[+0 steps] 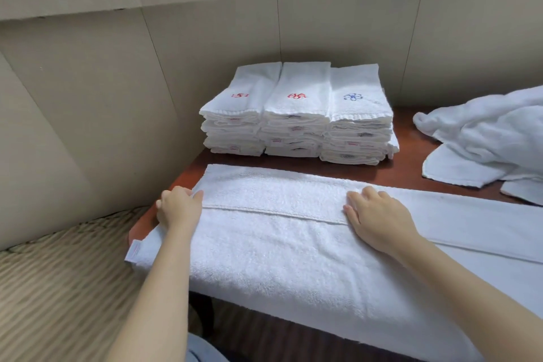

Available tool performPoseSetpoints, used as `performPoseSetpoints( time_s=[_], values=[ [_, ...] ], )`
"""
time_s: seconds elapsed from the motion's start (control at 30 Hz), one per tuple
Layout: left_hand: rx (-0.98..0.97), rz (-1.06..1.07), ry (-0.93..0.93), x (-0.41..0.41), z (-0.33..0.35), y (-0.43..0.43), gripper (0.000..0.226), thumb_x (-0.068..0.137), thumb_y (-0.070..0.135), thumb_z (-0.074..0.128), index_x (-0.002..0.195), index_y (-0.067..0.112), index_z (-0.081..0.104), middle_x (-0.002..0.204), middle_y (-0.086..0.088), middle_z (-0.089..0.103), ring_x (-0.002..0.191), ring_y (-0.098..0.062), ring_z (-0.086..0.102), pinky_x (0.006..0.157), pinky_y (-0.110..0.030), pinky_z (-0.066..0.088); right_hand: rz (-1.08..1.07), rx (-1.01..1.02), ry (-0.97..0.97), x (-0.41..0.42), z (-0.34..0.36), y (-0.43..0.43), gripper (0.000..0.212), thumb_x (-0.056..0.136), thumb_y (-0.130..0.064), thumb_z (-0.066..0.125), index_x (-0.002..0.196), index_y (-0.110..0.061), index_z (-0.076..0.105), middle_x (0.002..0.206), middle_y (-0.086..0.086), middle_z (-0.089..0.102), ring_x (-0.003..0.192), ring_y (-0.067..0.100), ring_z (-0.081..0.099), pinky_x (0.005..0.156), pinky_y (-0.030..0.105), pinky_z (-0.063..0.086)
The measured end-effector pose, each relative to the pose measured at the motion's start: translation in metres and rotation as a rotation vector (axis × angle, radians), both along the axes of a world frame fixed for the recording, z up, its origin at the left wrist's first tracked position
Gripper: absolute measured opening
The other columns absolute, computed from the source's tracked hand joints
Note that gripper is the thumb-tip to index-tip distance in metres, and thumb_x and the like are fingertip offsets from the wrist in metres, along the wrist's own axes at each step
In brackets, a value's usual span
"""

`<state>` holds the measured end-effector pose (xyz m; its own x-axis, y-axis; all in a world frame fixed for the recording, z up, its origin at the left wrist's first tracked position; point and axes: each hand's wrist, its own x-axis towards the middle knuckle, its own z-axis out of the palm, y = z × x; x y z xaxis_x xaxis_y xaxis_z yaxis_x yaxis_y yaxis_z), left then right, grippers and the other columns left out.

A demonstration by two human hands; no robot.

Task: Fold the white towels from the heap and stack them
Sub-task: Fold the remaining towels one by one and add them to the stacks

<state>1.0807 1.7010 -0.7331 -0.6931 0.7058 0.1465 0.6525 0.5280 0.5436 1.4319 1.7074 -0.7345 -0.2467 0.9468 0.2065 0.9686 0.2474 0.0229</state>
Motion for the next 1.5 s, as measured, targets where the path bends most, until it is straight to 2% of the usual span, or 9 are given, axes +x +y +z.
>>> performPoseSetpoints(
  time_s=[0.27, 0.43, 0.67, 0.83, 1.0, 1.1, 1.2, 1.33, 1.5],
  values=[
    [0.133, 0.069, -0.141, -0.004, -0.001, 0.009, 0.03, 0.093, 0.027, 0.058, 0.119, 0.013, 0.051, 0.117, -0.01, 0.062, 0.113, -0.035, 0.052, 0.103, -0.045, 0.035, 0.181, -0.027, 0.098, 0.01, 0.0, -0.015, 0.045, 0.095, -0.053, 0.037, 0.13, -0.028, 0.047, 0.137, -0.003, 0.046, 0.129, 0.017, 0.04, 0.105, 0.031, 0.03],
    [0.258, 0.065, -0.156, -0.008, 0.001, 0.009, 0.022, 0.094, 0.024, 0.058, 0.114, 0.015, 0.053, 0.109, -0.01, 0.066, 0.098, -0.035, 0.058, 0.078, -0.039, 0.045, 0.204, 0.056, 0.177, 0.016, -0.003, -0.026, 0.038, 0.099, -0.041, 0.036, 0.129, -0.023, 0.052, 0.13, -0.006, 0.053, 0.122, 0.016, 0.047, 0.101, 0.026, 0.03],
    [0.062, -0.011, 0.259, 0.01, 0.007, 0.008, 0.024, 0.095, 0.011, 0.052, 0.119, 0.01, 0.051, 0.121, -0.015, 0.054, 0.11, -0.034, 0.049, 0.09, -0.043, 0.037, 0.308, 0.005, 0.108, 0.034, 0.0, -0.046, 0.033, 0.099, -0.039, 0.037, 0.127, -0.027, 0.051, 0.134, -0.008, 0.046, 0.125, 0.014, 0.043, 0.103, 0.023, 0.029],
    [0.197, -0.561, 0.475, 0.089, 0.023, -0.025, 0.027, 0.095, 0.019, 0.052, 0.119, 0.01, 0.06, 0.121, -0.01, 0.053, 0.107, -0.027, 0.052, 0.093, -0.04, 0.04, 0.414, 0.039, 0.073, 0.046, 0.009, -0.09, 0.032, 0.096, -0.038, 0.042, 0.114, -0.02, 0.062, 0.119, -0.001, 0.061, 0.109, 0.021, 0.06, 0.093, 0.031, 0.046],
    [0.531, -1.267, 0.761, 0.155, -0.015, -0.097, 0.028, 0.089, 0.036, 0.054, 0.095, 0.011, 0.064, 0.091, -0.006, 0.064, 0.074, -0.022, 0.061, 0.061, -0.032, 0.052, 0.539, 0.188, -0.187, 0.066, -0.012, -0.135, 0.069, 0.073, -0.059, 0.063, 0.128, -0.02, 0.051, 0.119, 0.008, 0.063, 0.098, 0.032, 0.064, 0.08, 0.039, 0.054],
    [0.512, -1.315, 0.905, 0.149, -0.052, -0.118, 0.055, 0.08, 0.051, 0.059, 0.123, 0.019, 0.049, 0.122, -0.007, 0.051, 0.106, -0.025, 0.056, 0.088, -0.038, 0.046, 0.384, 0.134, -0.281, 0.067, -0.033, -0.153, 0.107, 0.044, -0.052, 0.087, 0.136, -0.024, 0.042, 0.13, 0.016, 0.057, 0.109, 0.041, 0.06, 0.087, 0.053, 0.051],
    [0.519, -1.306, 1.11, 0.134, -0.069, -0.127, 0.056, 0.077, 0.033, 0.059, 0.13, 0.031, 0.041, 0.136, -0.011, 0.039, 0.123, -0.027, 0.049, 0.098, -0.043, 0.039, 0.382, 0.405, -0.32, 0.068, -0.049, -0.158, 0.059, 0.088, -0.017, 0.048, 0.144, -0.023, 0.029, 0.135, 0.019, 0.043, 0.11, 0.042, 0.047, 0.091, 0.053, 0.038],
    [0.628, -1.206, 1.182, 0.132, -0.066, -0.127, 0.047, 0.09, 0.005, 0.034, 0.124, 0.035, 0.044, 0.13, -0.009, 0.043, 0.118, -0.022, 0.049, 0.096, -0.039, 0.041, 0.374, 0.467, -0.374, 0.069, -0.051, -0.157, 0.076, 0.066, -0.007, 0.047, 0.138, -0.028, 0.036, 0.131, 0.018, 0.045, 0.105, 0.041, 0.049, 0.088, 0.051, 0.037],
    [0.693, -1.292, 1.073, 0.136, -0.048, -0.129, 0.022, 0.089, 0.011, 0.051, 0.108, 0.021, 0.057, 0.109, -0.009, 0.071, 0.099, -0.023, 0.069, 0.08, -0.036, 0.056, 0.438, 0.384, -0.163, 0.062, -0.051, -0.163, 0.082, 0.059, -0.032, 0.071, 0.136, -0.025, 0.042, 0.139, 0.016, 0.042, 0.114, 0.041, 0.054, 0.097, 0.053, 0.033]
  ],
)
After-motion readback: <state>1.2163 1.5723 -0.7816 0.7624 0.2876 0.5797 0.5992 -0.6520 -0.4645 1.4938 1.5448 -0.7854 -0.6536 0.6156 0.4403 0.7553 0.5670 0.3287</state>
